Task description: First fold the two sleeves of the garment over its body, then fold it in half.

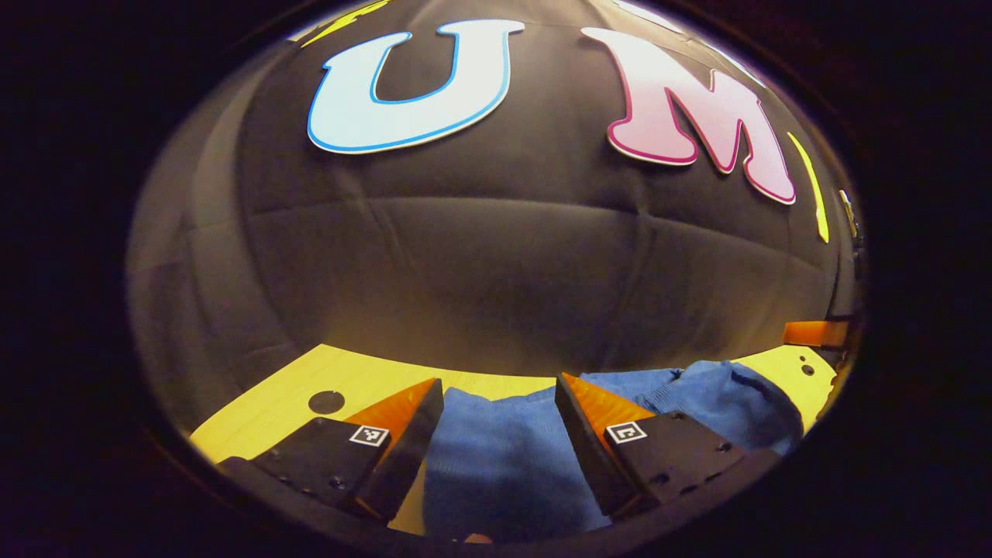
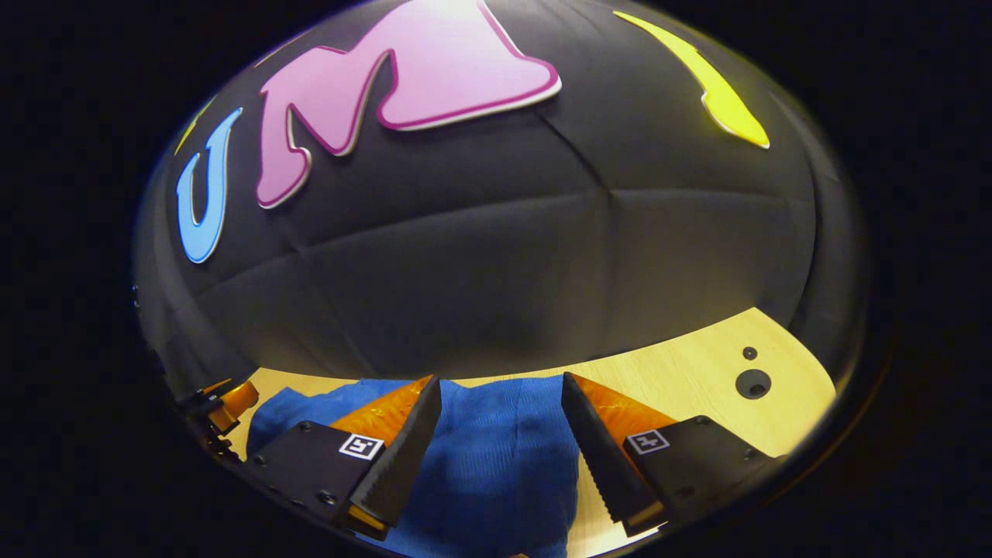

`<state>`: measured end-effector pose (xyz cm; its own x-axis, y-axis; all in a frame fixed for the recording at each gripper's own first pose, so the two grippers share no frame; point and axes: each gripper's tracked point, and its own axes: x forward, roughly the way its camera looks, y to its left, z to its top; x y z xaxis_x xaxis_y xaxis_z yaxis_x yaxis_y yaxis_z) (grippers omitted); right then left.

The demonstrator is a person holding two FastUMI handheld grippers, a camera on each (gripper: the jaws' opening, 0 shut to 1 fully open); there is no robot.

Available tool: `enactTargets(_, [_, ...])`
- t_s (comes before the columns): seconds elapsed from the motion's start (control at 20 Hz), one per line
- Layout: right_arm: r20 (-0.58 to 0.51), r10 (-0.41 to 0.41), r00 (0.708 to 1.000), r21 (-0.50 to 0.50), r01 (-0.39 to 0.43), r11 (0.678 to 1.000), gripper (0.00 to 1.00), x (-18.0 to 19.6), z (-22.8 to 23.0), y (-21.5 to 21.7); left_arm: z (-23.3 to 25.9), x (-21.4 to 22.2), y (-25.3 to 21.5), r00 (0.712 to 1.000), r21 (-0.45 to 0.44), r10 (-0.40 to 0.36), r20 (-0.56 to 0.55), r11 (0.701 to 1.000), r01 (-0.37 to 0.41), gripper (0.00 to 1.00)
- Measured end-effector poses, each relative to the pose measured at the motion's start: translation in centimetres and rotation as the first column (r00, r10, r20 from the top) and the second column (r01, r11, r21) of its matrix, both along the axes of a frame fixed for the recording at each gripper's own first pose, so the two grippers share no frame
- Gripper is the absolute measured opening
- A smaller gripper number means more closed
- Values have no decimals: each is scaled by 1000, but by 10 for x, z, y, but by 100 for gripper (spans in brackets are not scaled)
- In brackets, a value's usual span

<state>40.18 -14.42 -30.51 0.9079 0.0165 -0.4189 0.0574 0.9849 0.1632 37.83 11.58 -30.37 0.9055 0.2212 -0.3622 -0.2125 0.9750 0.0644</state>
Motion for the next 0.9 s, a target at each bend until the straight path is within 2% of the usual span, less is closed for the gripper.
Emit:
enactTargets(0.15, [73, 6, 997, -25, -5, 1000, 98, -38, 43, 7, 38, -43, -28, 998, -45, -20, 63, 999, 23, 85])
enactTargets(0.35, [203, -2, 979, -35, 9, 999, 98, -103, 113, 11, 90, -121, -48, 991, -106, -21, 129, 994, 35, 85])
enactTargets(0.45, [254, -11, 967, -38, 22, 999, 97, -137, 148, 8, 126, -160, -51, 981, -97, -8, 196, 995, 28, 84])
enactTargets(0.7, [319, -56, 946, -15, 64, 998, 96, -216, 206, 1, 208, -248, -53, 920, -37, 16, 392, 999, -2, 81])
enactTargets(0.8, [353, -46, 934, -66, 74, 995, 96, -245, 222, -2, 224, -276, -58, 904, -11, 27, 426, 1000, -25, 80])
enactTargets(0.9, [368, -5, 930, -124, 55, 991, 96, -271, 232, 6, 230, -300, -66, 905, -8, 38, 424, 999, -38, 81])
